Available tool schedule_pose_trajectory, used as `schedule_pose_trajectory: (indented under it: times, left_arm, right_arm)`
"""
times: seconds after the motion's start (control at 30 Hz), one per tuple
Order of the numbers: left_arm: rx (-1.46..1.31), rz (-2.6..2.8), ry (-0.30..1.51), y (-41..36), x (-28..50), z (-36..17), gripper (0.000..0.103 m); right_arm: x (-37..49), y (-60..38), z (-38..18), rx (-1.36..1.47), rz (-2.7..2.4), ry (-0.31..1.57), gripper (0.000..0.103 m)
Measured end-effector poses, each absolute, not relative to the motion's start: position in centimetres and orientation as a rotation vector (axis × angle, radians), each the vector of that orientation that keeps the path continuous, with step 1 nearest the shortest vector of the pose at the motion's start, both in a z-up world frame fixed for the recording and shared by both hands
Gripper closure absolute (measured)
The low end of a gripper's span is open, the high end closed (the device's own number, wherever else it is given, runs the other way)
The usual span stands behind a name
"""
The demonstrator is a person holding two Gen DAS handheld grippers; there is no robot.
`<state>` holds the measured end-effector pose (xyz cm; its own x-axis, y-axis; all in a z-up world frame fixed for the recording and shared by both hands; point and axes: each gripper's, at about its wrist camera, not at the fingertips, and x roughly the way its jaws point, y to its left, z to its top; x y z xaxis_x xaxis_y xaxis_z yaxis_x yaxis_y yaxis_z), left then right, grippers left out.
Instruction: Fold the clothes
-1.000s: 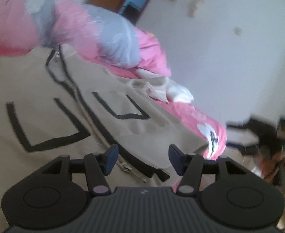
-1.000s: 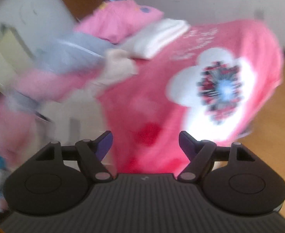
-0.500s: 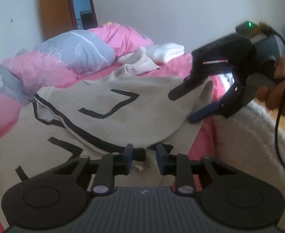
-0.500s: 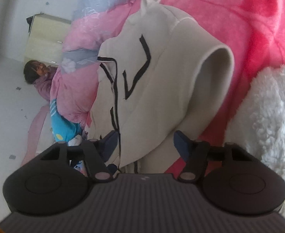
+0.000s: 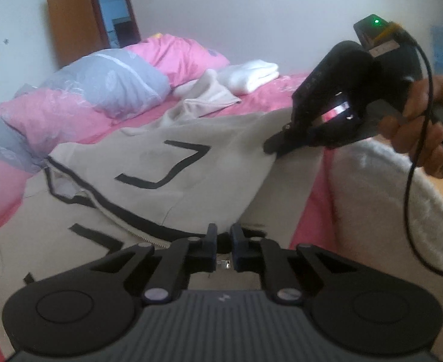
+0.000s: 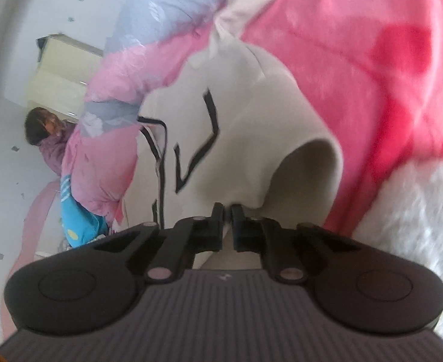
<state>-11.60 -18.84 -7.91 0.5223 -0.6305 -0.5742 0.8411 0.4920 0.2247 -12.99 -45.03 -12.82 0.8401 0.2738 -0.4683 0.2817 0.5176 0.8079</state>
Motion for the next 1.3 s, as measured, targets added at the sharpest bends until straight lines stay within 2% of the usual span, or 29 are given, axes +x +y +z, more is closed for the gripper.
schedule_pose_trajectory:
  times: [0.33, 0.77, 0.87, 0.9, 0.93, 1.0, 1.17, 1.3]
  left_arm:
    - [0.585, -1.019, 0.451, -19.8, -12.5, -7.9, 0.094]
    - [0.535, -1.097, 0.515, -19.7, -11.2, -9.3, 0.092]
    - [0.497, -1.124, 0.541, -19.2, -10.7, -9.2, 0.088]
    - [0.482, -1.133, 0.551, -19.0, -10.5, -9.0, 0.082]
    - [0.453, -1.141, 0.559, -18.6, -10.2, -8.7, 0.076]
    - [0.392, -1.158, 0.575, -17.7, -9.8, -8.0, 0.071]
    - [0.211, -1.171, 0.622, -16.1, -7.7, -6.5, 0.070]
    - [0.164, -1.128, 0.636, -18.0, -5.3, -6.3, 0.071]
  right_arm:
    - [-14.5, -46.8, -11.7, 0.978, -0.016, 0.557, 0.101]
    - [-14.6, -46.8, -12.7, 0.872, -0.075, 0.631, 0.101]
    - [-14.2, -46.5, -12.2, 0.803, -0.080, 0.673, 0.098]
    - [-14.3, -46.5, -11.9, 0.782, -0.084, 0.679, 0.095]
    - [-14.4, -46.5, -11.4, 0.754, -0.094, 0.681, 0.090]
    - [-15.0, -46.6, -10.4, 0.686, -0.108, 0.688, 0.079]
    - [-17.4, -47.4, -6.9, 0.485, -0.144, 0.688, 0.075]
    - [-17.3, -48.2, -4.4, 0.409, -0.168, 0.595, 0.075]
